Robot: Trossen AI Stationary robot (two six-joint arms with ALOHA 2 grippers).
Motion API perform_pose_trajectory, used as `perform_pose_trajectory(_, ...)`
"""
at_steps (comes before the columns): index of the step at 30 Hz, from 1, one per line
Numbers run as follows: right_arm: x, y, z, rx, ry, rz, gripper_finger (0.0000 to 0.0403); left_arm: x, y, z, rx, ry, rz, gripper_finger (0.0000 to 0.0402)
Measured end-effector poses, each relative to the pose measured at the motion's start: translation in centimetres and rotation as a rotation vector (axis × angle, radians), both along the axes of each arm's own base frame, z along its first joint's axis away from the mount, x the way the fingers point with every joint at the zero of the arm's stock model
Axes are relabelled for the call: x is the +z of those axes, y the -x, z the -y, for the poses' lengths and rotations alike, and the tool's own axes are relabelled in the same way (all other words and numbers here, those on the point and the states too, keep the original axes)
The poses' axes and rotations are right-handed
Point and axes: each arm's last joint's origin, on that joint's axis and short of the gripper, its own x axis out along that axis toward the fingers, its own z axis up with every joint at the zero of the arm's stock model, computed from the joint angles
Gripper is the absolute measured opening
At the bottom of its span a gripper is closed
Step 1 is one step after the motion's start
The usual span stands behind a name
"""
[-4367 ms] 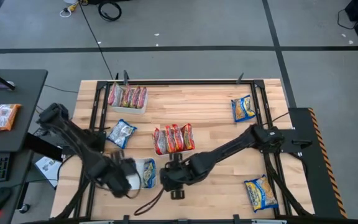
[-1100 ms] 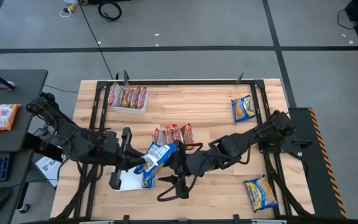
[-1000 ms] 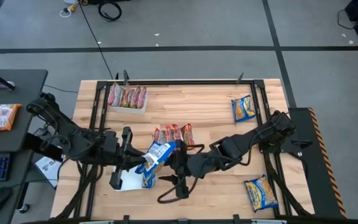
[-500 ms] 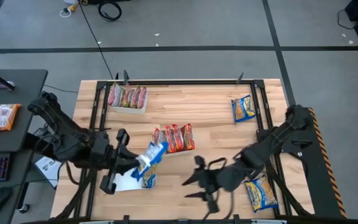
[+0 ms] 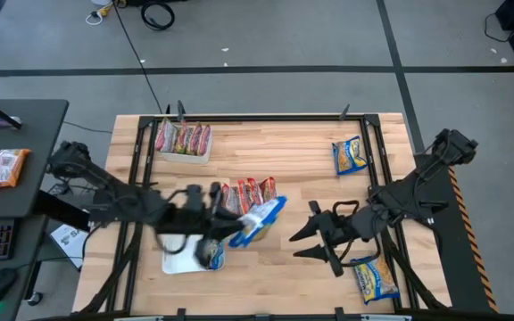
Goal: Sort Maruchan noodles
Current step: Put the blue noodle pack into the bottom white bin
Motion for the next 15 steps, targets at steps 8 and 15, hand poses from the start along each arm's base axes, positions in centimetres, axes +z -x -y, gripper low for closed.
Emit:
perform_pose_trajectory(8, 1.8, 2.3, 0.5, -0.035, -0.046, 0.04, 0.0181, -0.3, -2.1, -1.6, -0.146, 0.035, 0.067, 0.0023)
perform_pose_trajectory(15, 5.6, 6.3, 1.6, -0.059, -0.126, 0.213, 0.0167, 0.6, -1.2, -1.3, -0.229, -0.073, 0.119, 0.0023)
